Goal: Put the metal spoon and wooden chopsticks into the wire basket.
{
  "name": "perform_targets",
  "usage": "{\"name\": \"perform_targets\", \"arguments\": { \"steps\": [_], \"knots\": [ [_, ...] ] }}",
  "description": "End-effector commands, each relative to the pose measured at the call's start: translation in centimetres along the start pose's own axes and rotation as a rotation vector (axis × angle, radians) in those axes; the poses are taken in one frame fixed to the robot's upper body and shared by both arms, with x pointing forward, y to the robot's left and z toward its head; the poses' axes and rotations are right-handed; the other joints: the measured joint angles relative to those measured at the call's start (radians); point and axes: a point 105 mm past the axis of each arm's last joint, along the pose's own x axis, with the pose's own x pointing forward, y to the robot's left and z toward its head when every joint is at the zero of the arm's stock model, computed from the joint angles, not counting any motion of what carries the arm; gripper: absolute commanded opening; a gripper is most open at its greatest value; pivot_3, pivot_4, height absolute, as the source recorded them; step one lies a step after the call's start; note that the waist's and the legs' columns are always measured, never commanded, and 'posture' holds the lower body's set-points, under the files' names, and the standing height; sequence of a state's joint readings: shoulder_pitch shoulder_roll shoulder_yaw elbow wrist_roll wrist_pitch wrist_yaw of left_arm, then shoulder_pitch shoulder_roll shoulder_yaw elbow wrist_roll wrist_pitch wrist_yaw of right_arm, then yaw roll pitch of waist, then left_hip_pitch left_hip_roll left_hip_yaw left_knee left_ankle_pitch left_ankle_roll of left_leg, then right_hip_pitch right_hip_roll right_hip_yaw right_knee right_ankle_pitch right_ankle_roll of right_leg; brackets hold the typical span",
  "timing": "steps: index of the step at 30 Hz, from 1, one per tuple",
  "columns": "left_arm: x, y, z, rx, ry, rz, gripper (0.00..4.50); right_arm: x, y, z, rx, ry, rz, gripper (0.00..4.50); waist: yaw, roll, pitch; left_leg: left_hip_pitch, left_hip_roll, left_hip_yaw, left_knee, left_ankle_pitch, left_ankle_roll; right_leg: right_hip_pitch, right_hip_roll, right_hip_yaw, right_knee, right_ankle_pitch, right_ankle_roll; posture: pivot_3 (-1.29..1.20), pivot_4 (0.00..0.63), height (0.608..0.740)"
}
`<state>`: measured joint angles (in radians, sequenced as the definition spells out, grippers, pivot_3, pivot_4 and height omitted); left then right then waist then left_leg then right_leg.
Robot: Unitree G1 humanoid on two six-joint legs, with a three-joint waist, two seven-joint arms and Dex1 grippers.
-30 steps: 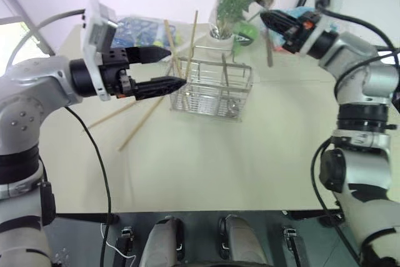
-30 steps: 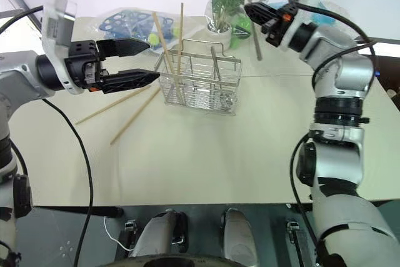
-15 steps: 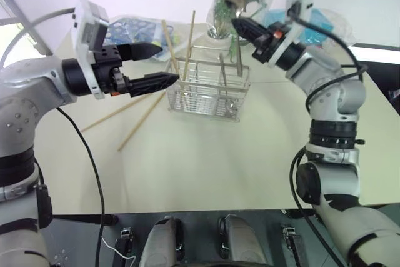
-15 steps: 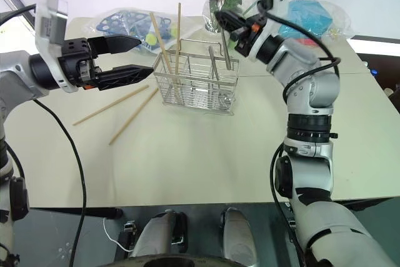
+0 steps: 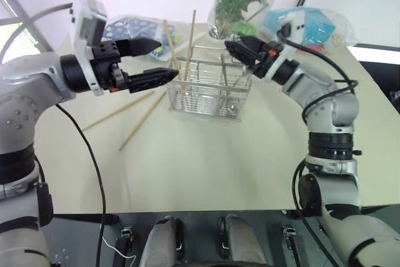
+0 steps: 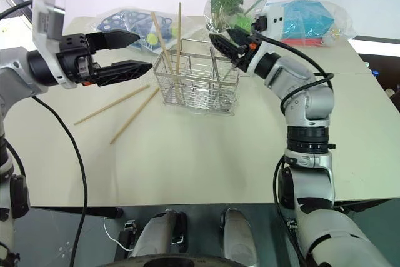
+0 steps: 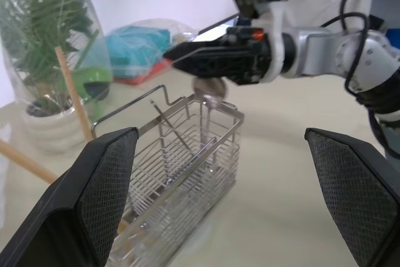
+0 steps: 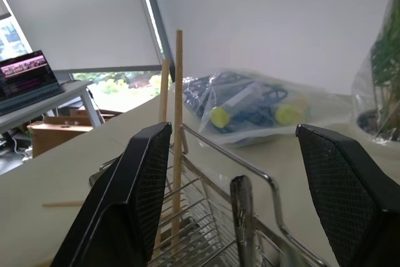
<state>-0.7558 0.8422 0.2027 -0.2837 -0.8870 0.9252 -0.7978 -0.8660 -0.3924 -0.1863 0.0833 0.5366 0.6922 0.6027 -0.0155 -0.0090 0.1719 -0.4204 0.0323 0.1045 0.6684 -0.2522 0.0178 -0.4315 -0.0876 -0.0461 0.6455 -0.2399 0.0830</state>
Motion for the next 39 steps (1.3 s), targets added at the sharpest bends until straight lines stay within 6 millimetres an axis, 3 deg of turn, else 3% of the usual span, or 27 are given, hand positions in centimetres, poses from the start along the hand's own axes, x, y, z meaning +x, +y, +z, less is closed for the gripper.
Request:
{"name": "perform_targets", "arguments": {
  "steps": [1,4,7,13,16,19,22,29,39],
  "knots": [
    [-1.1,1.6,0.5,0.048,-0.009,0.105,4.50,-0.7,1.2,4.5,-0.086,-0.095,0.086,3.35,0.000,0.000,0.000,0.000,0.000,0.000,0.000,0.000,0.000,0.000,0.000,0.000,0.000,0.000,0.000,0.00,0.150,0.720],
    [-2.7,4.5,-0.9,0.035,0.029,0.247,4.50,-1.8,2.8,7.8,-0.146,-0.108,0.222,3.35,0.000,0.000,0.000,0.000,0.000,0.000,0.000,0.000,0.000,-0.001,0.000,0.000,0.000,0.000,0.000,0.00,0.150,0.720],
    [-4.5,6.9,-2.1,0.034,0.079,0.353,4.50,-3.5,5.1,8.4,-0.256,-0.026,0.395,3.35,0.001,0.000,0.001,-0.001,0.000,0.000,-0.001,-0.001,0.001,-0.002,0.000,0.000,0.000,0.000,0.000,0.00,0.150,0.720],
    [-6.8,10.4,-5.2,0.009,0.220,0.434,4.50,-7.0,8.1,5.7,-0.295,0.173,0.629,3.35,0.004,-0.002,0.000,-0.002,0.001,0.001,-0.001,-0.002,0.003,-0.002,0.000,-0.001,-0.001,-0.001,-0.001,0.00,0.150,0.720],
    [-6.1,10.9,-7.6,0.003,0.316,0.382,4.50,-8.2,8.6,3.7,-0.259,0.246,0.669,3.35,0.008,-0.003,0.000,-0.002,0.000,0.000,-0.001,-0.002,0.003,-0.002,0.000,-0.001,-0.001,-0.001,-0.001,0.00,0.150,0.720],
    [-5.6,12.4,-11.6,-0.027,0.468,0.386,4.50,-8.8,8.6,1.4,-0.239,0.316,0.650,3.35,0.017,-0.004,0.000,-0.004,0.000,0.000,0.000,-0.002,0.003,-0.003,-0.001,-0.002,-0.001,-0.001,-0.001,0.00,0.150,0.720],
    [-5.8,13.5,-13.7,-0.045,0.547,0.402,4.50,-9.1,8.6,0.5,-0.216,0.318,0.617,3.35,0.021,-0.004,0.000,-0.005,0.000,0.001,0.001,-0.002,0.003,-0.004,0.000,-0.002,0.000,0.000,-0.001,0.00,0.150,0.720],
    [-5.1,13.5,-17.7,-0.114,0.652,0.379,4.50,-10.2,9.2,-0.4,-0.151,0.314,0.555,3.35,0.027,-0.007,0.001,-0.011,0.000,0.002,0.002,-0.002,0.004,-0.011,0.000,-0.003,0.001,0.000,-0.001,0.00,0.150,0.720],
    [-5.9,13.0,-21.5,-0.115,0.807,0.410,4.50,-11.0,8.8,-0.4,-0.106,0.308,0.475,3.35,0.028,-0.009,0.000,-0.018,0.002,-0.002,0.016,-0.007,0.011,-0.011,-0.003,-0.007,0.003,0.000,-0.001,0.00,0.150,0.720]
  ]
}}
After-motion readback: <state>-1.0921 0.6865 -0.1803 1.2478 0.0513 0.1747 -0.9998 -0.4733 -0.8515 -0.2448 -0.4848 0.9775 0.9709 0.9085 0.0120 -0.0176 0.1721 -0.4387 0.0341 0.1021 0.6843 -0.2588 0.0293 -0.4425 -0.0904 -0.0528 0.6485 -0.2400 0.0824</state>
